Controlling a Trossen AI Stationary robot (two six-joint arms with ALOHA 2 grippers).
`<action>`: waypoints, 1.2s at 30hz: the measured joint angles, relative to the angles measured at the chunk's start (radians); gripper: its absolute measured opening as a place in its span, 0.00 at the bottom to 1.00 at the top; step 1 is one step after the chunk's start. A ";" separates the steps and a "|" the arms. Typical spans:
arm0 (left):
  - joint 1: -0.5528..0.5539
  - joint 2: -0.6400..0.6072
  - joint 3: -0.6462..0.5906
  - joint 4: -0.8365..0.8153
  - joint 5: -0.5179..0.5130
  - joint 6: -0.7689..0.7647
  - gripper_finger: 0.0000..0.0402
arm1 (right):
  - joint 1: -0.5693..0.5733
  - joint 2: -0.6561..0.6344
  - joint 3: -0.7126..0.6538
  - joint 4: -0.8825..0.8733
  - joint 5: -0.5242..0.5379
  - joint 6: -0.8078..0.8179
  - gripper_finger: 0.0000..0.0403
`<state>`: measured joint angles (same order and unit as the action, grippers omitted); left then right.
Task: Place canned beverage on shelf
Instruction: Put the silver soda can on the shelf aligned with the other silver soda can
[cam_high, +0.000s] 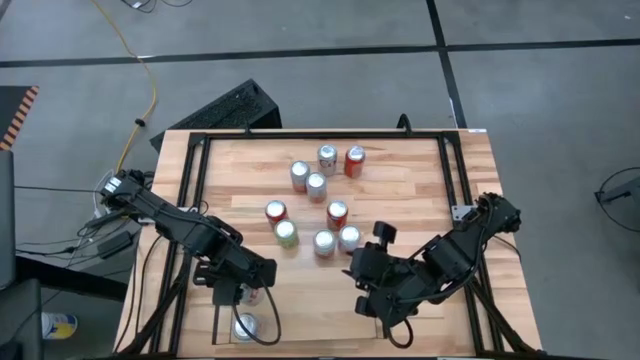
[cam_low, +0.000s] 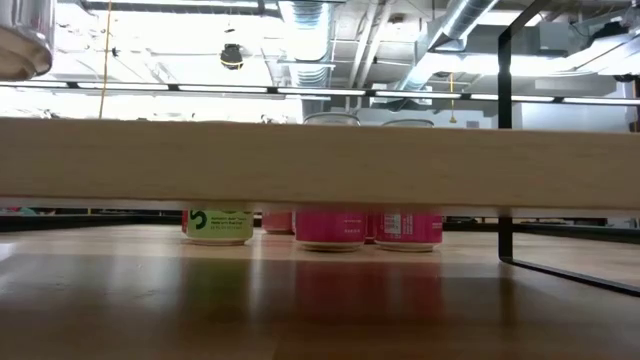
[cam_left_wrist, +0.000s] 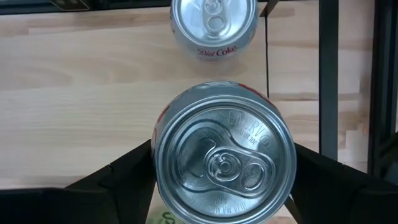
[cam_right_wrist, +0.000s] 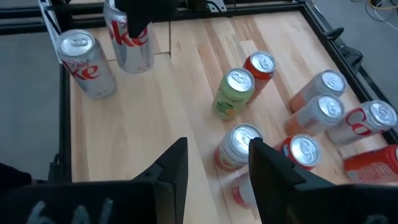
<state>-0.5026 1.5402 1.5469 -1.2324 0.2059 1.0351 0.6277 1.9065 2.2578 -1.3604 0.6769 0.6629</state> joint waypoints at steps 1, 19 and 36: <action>0.000 0.000 -0.001 -0.001 0.000 -0.001 0.71 | -0.003 0.004 0.000 -0.006 0.000 0.006 0.36; 0.005 0.003 -0.063 0.047 0.019 -0.010 0.71 | -0.008 0.013 0.000 -0.047 0.001 0.010 0.36; 0.020 0.016 -0.127 0.130 0.048 -0.006 0.71 | -0.021 0.013 0.000 -0.091 0.001 0.010 0.36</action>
<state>-0.4821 1.5562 1.4200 -1.1027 0.2538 1.0289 0.6066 1.9194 2.2578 -1.4510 0.6780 0.6727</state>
